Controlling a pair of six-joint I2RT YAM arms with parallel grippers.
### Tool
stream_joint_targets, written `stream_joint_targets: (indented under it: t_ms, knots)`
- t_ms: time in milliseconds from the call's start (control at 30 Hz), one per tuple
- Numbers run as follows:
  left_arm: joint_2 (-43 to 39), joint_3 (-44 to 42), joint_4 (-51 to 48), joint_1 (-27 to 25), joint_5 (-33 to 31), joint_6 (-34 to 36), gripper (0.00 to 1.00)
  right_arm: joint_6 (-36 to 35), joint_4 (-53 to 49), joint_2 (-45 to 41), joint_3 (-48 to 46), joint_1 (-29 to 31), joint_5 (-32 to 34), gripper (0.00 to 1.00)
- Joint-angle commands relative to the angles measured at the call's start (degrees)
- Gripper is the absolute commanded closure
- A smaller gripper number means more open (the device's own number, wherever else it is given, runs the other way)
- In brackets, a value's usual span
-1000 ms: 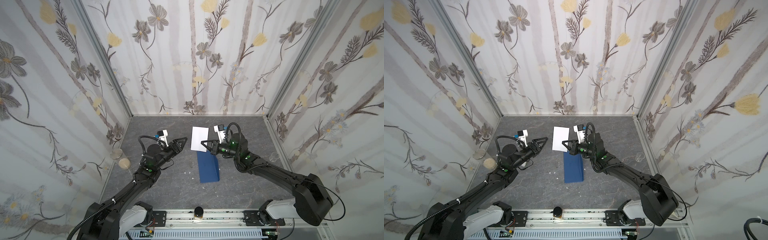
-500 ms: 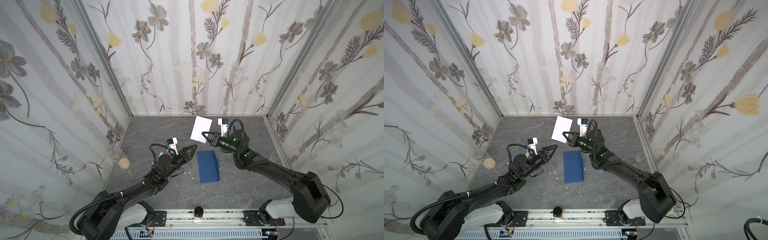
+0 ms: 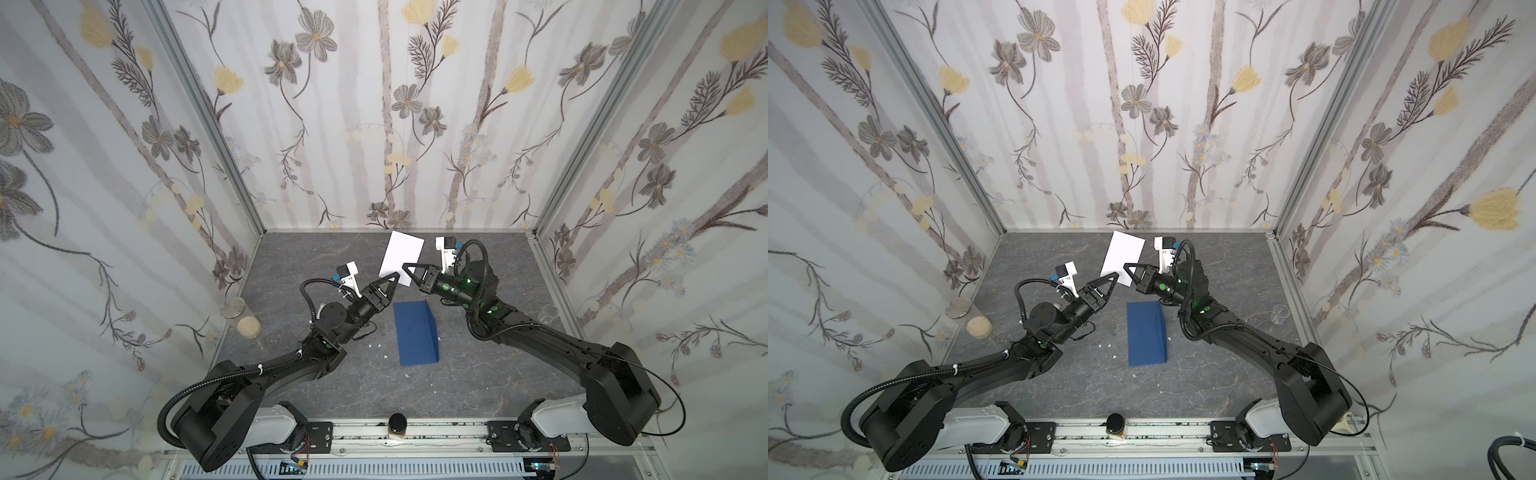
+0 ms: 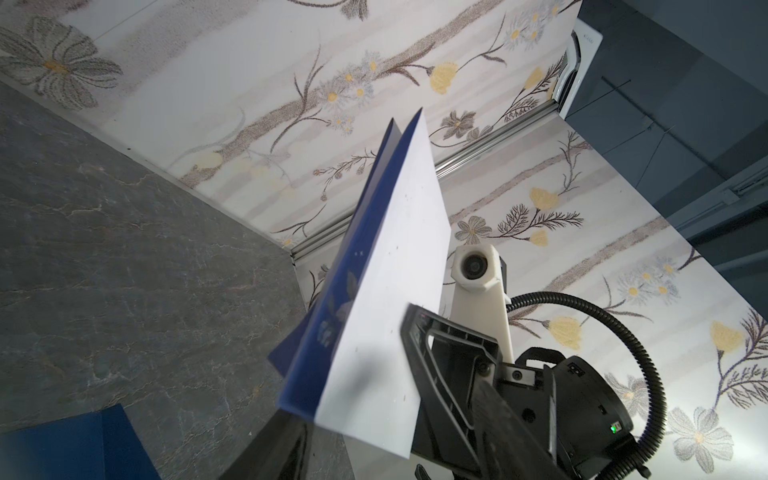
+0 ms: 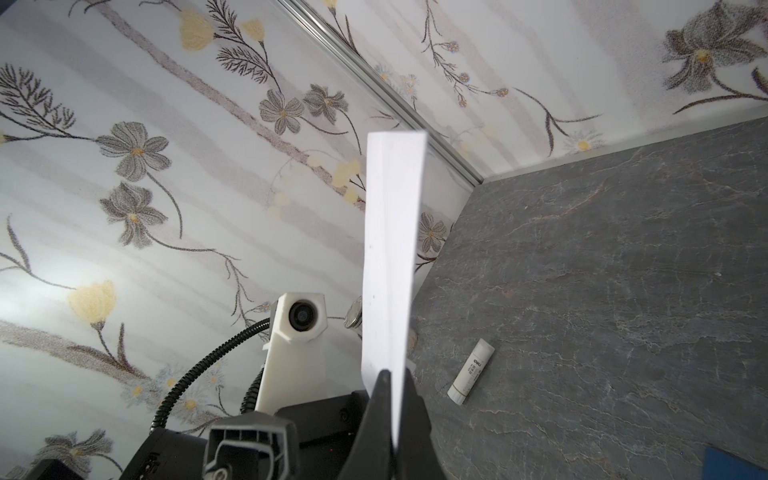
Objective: Place the letter into the envelope and seal it
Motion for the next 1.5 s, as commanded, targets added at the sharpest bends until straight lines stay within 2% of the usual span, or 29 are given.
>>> stream_joint_targets:
  t_ms: [0, 167, 333, 433, 567, 700, 1067, 1167, 1300, 1467]
  knots:
    - [1.63, 1.28, 3.76, -0.02, 0.03, -0.06, 0.39, 0.87, 2.44, 0.36, 0.41, 0.1, -0.48, 1.0]
    - [3.2, 2.05, 5.04, 0.0, 0.07, -0.4, 0.4, 0.88, 2.39, 0.43, 0.7, 0.08, -0.75, 1.0]
    - [3.55, 2.4, 5.66, 0.06, -0.26, -0.44, 0.48, 0.78, 2.25, 0.48, 1.0, 0.08, -0.92, 1.0]
    - [3.42, 2.49, 5.93, 0.1, -0.46, -0.52, 0.49, 0.72, 2.09, 0.57, 0.94, 0.08, -0.94, 1.0]
    - [3.32, 2.06, 6.1, 0.1, -0.28, -1.37, 0.37, 0.53, 1.71, 0.29, 0.85, 0.05, -0.42, 1.0]
    - [2.41, 0.75, 6.36, 0.04, -0.9, -1.92, 0.33, 0.18, 1.28, 0.0, 1.03, -0.07, -0.04, 1.0]
    - [2.67, 2.17, 7.03, 0.15, -1.47, -0.87, 0.48, 1.39, 3.03, 0.46, 0.64, 0.11, -0.92, 1.0]
    - [3.17, 2.55, 7.4, 0.17, -1.12, -1.22, 0.49, 1.49, 3.28, 0.43, 0.65, 0.08, -0.76, 1.0]
    - [2.86, 1.68, 7.6, 0.13, -1.2, -2.09, 0.35, 1.25, 2.96, 0.26, 1.09, -0.01, -0.27, 1.0]
    - [1.33, -1.49, 7.69, 0.16, -2.19, -3.64, 0.32, 0.79, 2.34, 0.31, 2.4, -0.36, -0.04, 1.0]
